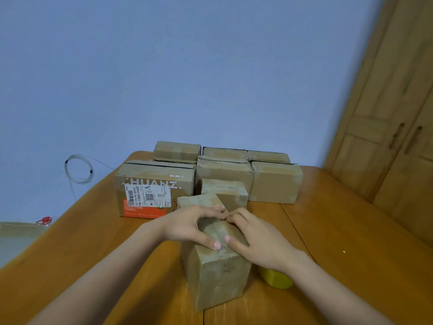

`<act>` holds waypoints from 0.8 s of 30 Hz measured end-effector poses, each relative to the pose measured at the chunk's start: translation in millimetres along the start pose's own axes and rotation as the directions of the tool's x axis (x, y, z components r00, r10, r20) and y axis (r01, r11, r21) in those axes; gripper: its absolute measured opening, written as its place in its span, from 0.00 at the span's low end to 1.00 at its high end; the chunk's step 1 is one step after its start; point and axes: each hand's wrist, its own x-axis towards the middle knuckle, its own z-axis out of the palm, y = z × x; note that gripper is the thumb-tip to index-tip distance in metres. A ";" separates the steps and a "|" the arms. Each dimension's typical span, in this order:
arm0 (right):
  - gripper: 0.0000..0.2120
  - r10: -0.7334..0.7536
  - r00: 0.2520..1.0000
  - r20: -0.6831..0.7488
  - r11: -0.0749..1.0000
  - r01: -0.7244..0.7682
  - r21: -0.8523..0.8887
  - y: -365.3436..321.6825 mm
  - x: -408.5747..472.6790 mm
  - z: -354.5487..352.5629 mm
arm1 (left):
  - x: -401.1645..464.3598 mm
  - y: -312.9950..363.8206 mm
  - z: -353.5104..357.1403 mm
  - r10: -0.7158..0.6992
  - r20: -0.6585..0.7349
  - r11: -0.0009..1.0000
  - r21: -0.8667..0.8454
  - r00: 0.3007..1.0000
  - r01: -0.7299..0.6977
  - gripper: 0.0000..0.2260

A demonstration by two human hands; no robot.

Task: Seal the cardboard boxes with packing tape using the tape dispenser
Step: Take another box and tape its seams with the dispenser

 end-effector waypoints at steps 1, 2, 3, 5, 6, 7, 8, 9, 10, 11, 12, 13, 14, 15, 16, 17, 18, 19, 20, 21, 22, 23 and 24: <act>0.23 0.008 1.000 -0.025 1.000 -0.009 -0.010 0.3 -1.6 -1.8 | 0.9 1.0 -1.2 0.020 0.004 0.998 -0.054 1.000 -0.020 0.35; 0.21 0.020 0.999 -0.045 1.000 -0.021 -0.012 0.8 -1.9 -3.7 | 1.3 2.3 -2.3 0.027 -0.031 0.995 -0.095 0.999 -0.030 0.32; 0.18 0.026 0.998 -0.064 1.000 -0.027 -0.008 1.5 -1.2 -6.4 | 0.9 4.2 -3.3 0.019 -0.102 0.992 -0.123 0.995 -0.032 0.29; 0.17 0.013 0.996 -0.091 1.000 -0.011 0.023 3.7 2.8 -11.2 | -1.4 7.9 -3.6 -0.070 -0.271 0.992 -0.121 0.960 0.038 0.33; 0.19 0.003 0.997 -0.081 0.999 0.000 0.041 4.8 5.5 -11.9 | -2.4 9.6 -2.4 -0.125 -0.328 0.991 -0.086 0.936 0.103 0.37; 0.23 -0.004 0.999 -0.052 0.999 0.007 0.052 5.2 8.4 -11.2 | -2.8 10.8 0.2 -0.166 -0.348 0.986 -0.031 0.923 0.166 0.41; 0.27 -0.009 1.000 -0.007 0.998 0.009 0.068 5.2 11.7 -8.5 | -2.9 11.8 4.4 -0.196 -0.330 0.975 0.032 0.923 0.218 0.42; 0.29 -0.011 0.999 0.051 0.995 0.006 0.102 4.7 14.5 -4.4 | -2.3 11.7 9.7 -0.222 -0.287 0.963 0.083 0.932 0.255 0.42; 0.30 -0.012 0.993 0.116 0.986 -0.008 0.168 3.8 16.9 0.0 | -1.0 10.5 15.1 -0.245 -0.245 0.954 0.110 0.938 0.278 0.42; 0.30 -0.010 0.985 0.173 0.964 -0.037 0.262 2.3 18.2 3.3 | -0.2 9.5 18.7 -0.267 -0.218 0.948 0.119 0.939 0.297 0.41; 0.30 0.001 0.978 0.209 0.931 -0.077 0.356 1.7 19.0 6.1 | 0.5 8.5 20.2 -0.283 -0.206 0.943 0.117 0.937 0.310 0.41; 0.29 0.016 0.974 0.225 0.903 -0.111 0.414 1.7 19.0 7.8 | 1.1 7.4 20.1 -0.285 -0.205 0.943 0.113 0.936 0.312 0.41; 0.29 0.031 0.973 0.230 0.898 -0.128 0.422 1.9 18.0 8.9 | 2.3 6.3 19.3 -0.278 -0.204 0.946 0.112 0.939 0.304 0.41; 0.29 0.042 0.973 0.227 0.910 -0.131 0.392 1.6 16.3 9.2 | 3.1 6.1 18.3 -0.266 -0.199 0.950 0.112 0.943 0.292 0.40; 0.29 0.051 0.975 0.218 0.929 -0.126 0.348 1.2 14.5 9.7 | 3.9 5.8 17.4 -0.253 -0.190 0.954 0.113 0.949 0.277 0.40; 0.29 0.053 0.976 0.209 0.943 -0.118 0.310 0.0 12.7 9.3 | 4.5 5.2 16.7 -0.237 -0.182 0.958 0.120 0.954 0.261 0.40; 0.29 0.052 0.978 0.204 0.949 -0.112 0.295 -0.1 12.4 9.1 | 5.3 4.1 15.8 -0.224 -0.174 0.959 0.137 0.959 0.248 0.40; 0.29 0.046 0.979 0.200 0.948 -0.106 0.302 1.0 11.4 7.2 | 6.6 3.1 15.0 -0.211 -0.168 0.958 0.160 0.963 0.238 0.39; 0.28 0.039 0.980 0.193 0.938 -0.102 0.332 3.8 11.8 4.1 | 7.2 1.9 13.8 -0.203 -0.168 0.955 0.184 0.965 0.233 0.39; 0.26 0.044 0.985 0.168 0.915 -0.107 0.390 8.4 12.7 -0.6 | 7.4 0.8 11.8 -0.200 -0.169 0.952 0.199 0.965 0.232 0.39; 0.23 0.082 0.989 0.123 0.879 -0.130 0.458 15.8 13.2 -6.3 | 7.5 0.2 9.5 -0.199 -0.165 0.952 0.202 0.966 0.230 0.39; 0.21 0.145 0.987 0.067 0.845 -0.159 0.511 25.7 13.1 -11.5 | 7.2 -0.4 7.3 -0.197 -0.157 0.954 0.197 0.968 0.227 0.39; 0.20 0.212 0.977 0.020 0.831 -0.191 0.522 37.6 12.7 -15.5 | 7.0 -1.5 5.5 -0.196 -0.146 0.956 0.190 0.970 0.222 0.39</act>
